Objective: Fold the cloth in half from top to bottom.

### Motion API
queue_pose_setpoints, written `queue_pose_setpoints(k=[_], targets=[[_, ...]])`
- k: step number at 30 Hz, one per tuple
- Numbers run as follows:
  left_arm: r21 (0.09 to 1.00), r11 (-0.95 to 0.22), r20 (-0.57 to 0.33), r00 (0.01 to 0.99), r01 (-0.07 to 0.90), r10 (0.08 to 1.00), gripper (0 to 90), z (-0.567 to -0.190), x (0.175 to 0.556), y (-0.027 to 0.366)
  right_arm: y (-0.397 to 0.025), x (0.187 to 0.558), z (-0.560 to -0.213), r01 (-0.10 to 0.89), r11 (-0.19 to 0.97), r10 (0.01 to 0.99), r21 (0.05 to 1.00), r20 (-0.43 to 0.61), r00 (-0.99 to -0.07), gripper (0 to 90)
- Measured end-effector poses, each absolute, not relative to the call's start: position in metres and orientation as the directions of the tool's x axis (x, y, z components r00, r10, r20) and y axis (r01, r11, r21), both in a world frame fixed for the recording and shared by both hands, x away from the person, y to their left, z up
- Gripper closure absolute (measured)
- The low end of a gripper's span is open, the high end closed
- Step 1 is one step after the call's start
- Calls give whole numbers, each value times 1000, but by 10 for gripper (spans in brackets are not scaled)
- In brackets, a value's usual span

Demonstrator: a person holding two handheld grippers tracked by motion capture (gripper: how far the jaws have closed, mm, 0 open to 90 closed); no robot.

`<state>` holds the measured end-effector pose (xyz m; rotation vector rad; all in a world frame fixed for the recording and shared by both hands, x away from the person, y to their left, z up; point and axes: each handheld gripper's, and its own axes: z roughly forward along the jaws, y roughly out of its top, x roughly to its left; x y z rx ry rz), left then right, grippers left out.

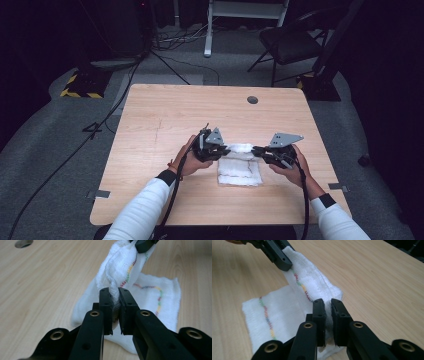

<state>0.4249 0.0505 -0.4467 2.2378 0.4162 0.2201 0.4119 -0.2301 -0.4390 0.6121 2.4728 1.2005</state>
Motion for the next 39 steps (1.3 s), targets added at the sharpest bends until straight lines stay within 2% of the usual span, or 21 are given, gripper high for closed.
queue_pose_setpoints(k=[6,15,19,30,39], targets=[[766,-602,-1,937,225,350,823,-452,412,52,-229,396,-445,232,568,489,790,-97,-867,826],[723,-668,42,954,175,295,821,-463,388,48,-233,378,-456,257,581,479,772,-69,-875,822],[713,-677,37,954,184,297,811,-468,385,48,-232,373,-463,267,596,470,757,-60,-881,812],[692,-696,42,952,191,304,761,-478,378,48,-235,361,-474,276,627,451,728,-50,-891,804],[699,-690,59,947,187,316,672,-481,367,52,-238,355,-479,281,640,445,715,-47,-894,781]])
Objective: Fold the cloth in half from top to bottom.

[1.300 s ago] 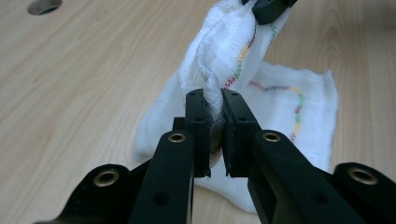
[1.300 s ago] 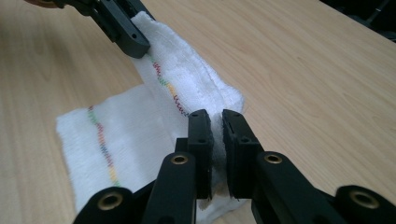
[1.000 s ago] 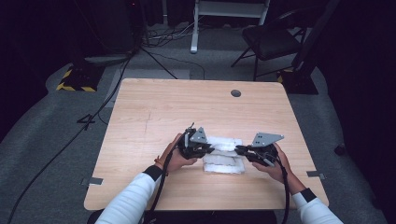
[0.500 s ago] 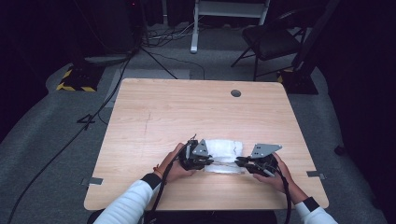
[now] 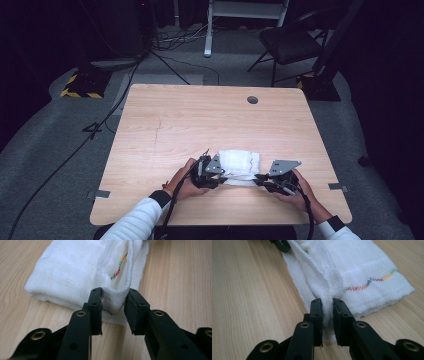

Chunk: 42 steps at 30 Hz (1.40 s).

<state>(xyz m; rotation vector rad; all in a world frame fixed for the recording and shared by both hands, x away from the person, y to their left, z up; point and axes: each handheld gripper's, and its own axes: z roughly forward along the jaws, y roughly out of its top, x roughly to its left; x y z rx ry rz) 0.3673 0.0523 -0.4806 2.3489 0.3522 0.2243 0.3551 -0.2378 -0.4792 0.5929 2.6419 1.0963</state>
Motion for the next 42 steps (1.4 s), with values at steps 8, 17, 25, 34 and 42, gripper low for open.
queue_pose_setpoints(k=[8,17,25,34,42], targets=[[702,-686,46,948,194,316,670,-480,359,61,-244,345,-474,267,621,443,737,-50,-895,733],[704,-684,70,939,191,335,602,-473,355,66,-249,338,-465,266,594,490,759,-79,-868,596],[701,-678,89,916,221,391,464,-465,352,78,-257,341,-455,270,584,537,765,-115,-836,470],[690,-667,81,886,281,457,289,-461,348,87,-264,341,-450,282,595,571,753,-149,-807,378],[699,-639,63,863,321,502,229,-458,344,99,-270,339,-451,287,608,595,740,-184,-782,362]])
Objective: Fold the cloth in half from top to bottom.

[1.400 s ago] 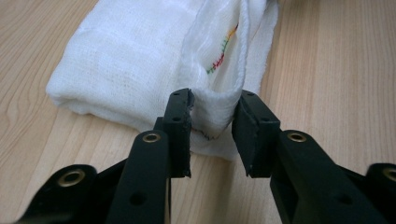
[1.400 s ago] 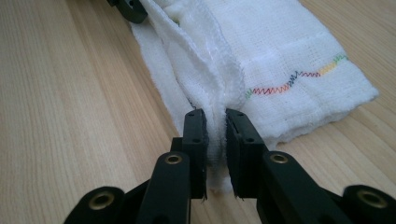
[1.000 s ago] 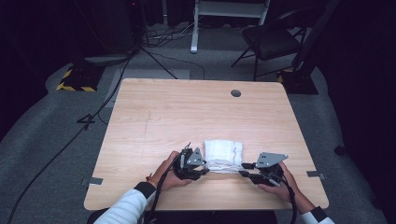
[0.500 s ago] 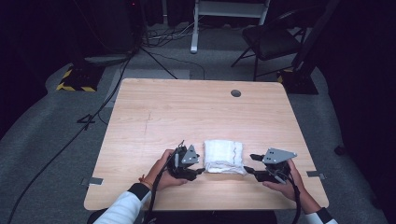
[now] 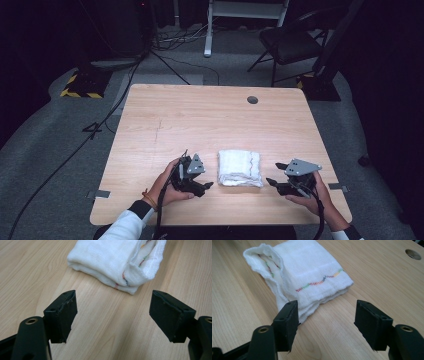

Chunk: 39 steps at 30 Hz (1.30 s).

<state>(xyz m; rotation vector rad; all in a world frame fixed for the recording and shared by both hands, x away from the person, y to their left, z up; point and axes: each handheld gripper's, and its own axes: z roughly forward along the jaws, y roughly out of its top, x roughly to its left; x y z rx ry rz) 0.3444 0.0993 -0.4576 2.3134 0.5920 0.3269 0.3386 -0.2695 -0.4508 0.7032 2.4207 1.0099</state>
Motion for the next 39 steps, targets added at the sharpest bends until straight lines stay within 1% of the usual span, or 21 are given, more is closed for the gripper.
queue_pose_setpoints(k=[10,13,20,22,25,30,35,39], targets=[[686,-646,98,836,336,540,205,-457,339,114,-285,334,-450,316,612,619,725,-190,-762,348],[682,-651,122,826,334,551,192,-456,337,120,-290,334,-450,332,603,629,726,-176,-757,352],[659,-665,164,796,351,582,186,-456,332,137,-306,332,-453,363,602,655,711,-180,-734,350],[659,-661,162,790,359,591,183,-456,332,141,-311,331,-454,368,604,663,707,-189,-724,348],[652,-668,195,772,359,605,181,-455,332,147,-318,330,-457,381,603,672,701,-189,-716,345],[640,-667,210,748,382,630,183,-459,333,159,-333,330,-464,421,588,703,691,-180,-688,343],[617,-674,224,731,406,645,185,-470,334,171,-349,331,-470,449,572,727,687,-170,-665,333],[628,-643,198,710,438,676,188,-477,336,188,-362,334,-477,489,523,770,698,-141,-623,321]])
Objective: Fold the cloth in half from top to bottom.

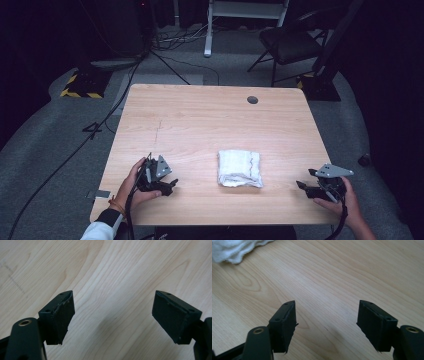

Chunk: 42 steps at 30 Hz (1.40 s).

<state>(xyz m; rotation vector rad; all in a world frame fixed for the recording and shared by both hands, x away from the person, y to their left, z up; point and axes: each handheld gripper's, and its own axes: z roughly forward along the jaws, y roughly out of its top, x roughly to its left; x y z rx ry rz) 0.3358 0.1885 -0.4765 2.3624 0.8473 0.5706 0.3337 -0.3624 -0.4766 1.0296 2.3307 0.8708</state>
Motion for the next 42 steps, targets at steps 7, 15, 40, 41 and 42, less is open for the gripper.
queue_pose_setpoints(k=[7,15,40,41,42], targets=[[656,-574,140,668,490,731,197,-485,338,217,-380,337,-486,545,450,815,708,-75,-575,277],[653,-527,86,638,544,765,194,-496,341,241,-393,340,-499,587,379,848,716,-14,-531,241],[694,-434,-11,611,574,792,177,-504,338,254,-395,340,-504,577,339,866,743,-7,-500,208],[694,-434,-11,611,574,792,178,-504,338,254,-395,340,-503,578,339,866,743,-6,-500,208],[694,-433,-12,611,575,791,177,-504,338,254,-395,340,-503,578,339,865,742,-5,-501,207]])
